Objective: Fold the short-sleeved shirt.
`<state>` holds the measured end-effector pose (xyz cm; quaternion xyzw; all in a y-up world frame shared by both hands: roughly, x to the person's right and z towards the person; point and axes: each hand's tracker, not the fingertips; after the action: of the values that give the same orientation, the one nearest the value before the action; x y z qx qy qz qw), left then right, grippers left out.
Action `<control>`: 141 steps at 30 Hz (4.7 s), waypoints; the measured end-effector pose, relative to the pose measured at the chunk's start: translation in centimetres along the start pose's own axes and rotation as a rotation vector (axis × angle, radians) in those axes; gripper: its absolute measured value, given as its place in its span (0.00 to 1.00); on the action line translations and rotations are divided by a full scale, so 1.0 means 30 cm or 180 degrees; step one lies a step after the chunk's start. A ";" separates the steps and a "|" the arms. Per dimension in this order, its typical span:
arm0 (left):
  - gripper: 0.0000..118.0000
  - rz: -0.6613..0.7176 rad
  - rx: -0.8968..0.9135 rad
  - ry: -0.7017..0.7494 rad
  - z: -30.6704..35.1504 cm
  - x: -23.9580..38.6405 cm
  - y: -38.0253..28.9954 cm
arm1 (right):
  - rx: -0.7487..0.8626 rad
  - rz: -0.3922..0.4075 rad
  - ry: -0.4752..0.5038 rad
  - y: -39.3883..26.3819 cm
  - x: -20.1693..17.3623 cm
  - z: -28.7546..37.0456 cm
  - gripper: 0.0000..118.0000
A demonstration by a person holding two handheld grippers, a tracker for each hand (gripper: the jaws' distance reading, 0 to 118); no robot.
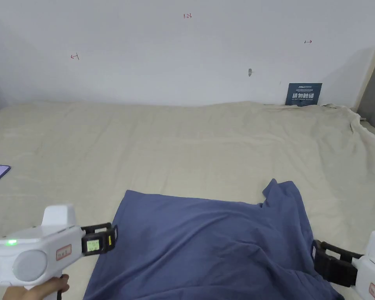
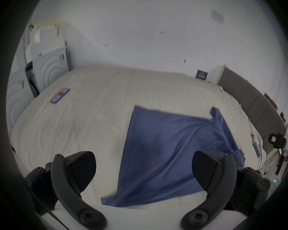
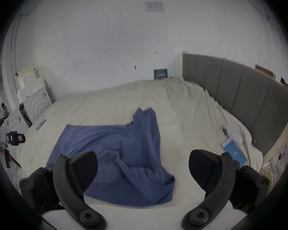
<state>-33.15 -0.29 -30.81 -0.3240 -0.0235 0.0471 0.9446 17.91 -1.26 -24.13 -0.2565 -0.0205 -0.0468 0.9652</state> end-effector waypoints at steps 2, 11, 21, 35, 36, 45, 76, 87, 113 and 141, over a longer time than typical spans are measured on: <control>0.99 -0.0018 0.0092 0.0018 -0.015 0.018 0.062 | 0.0117 0.0058 0.0001 0.046 -0.013 0.002 0.93; 0.00 -0.0034 0.0233 -0.0174 -0.217 0.055 0.247 | 0.0425 0.0190 -0.0012 0.180 -0.054 -0.068 0.02; 0.00 -0.0341 -0.0335 -0.0140 -0.634 0.059 0.352 | 0.0444 0.0194 -0.0010 0.245 -0.038 -0.255 0.00; 0.78 -0.0353 -0.1458 0.0204 -1.206 -0.022 0.386 | 0.0139 0.0150 -0.0232 0.211 0.061 -0.481 0.00; 0.78 -0.0348 -0.1434 0.0190 -1.219 -0.026 0.382 | 0.0123 0.0151 -0.0247 0.208 0.067 -0.488 0.00; 0.39 -0.0277 -0.1572 0.0220 -1.290 -0.023 0.309 | -0.0008 0.0113 -0.0357 0.179 0.126 -0.508 0.00; 0.00 -0.0431 -0.0641 -0.0278 -0.760 0.032 0.411 | -0.1513 0.0050 -0.0366 0.097 0.151 -1.146 0.55; 0.00 -0.0356 -0.0697 -0.0237 -0.790 -0.022 0.357 | -0.1450 0.0187 -0.0293 0.065 0.102 -1.117 0.01; 0.00 -0.0035 0.0498 -0.0174 -0.187 -0.049 0.710 | 0.0657 -0.0086 0.0480 0.791 0.111 -0.330 0.00; 0.00 -0.0289 0.1500 0.0076 -0.014 0.083 1.399 | 0.1713 0.0238 0.0352 1.448 0.076 -0.330 0.00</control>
<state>-33.74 32.68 -56.90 -0.0938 -0.0152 0.0049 0.9955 24.74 31.17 -54.02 0.0115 0.0300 -0.0180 0.9993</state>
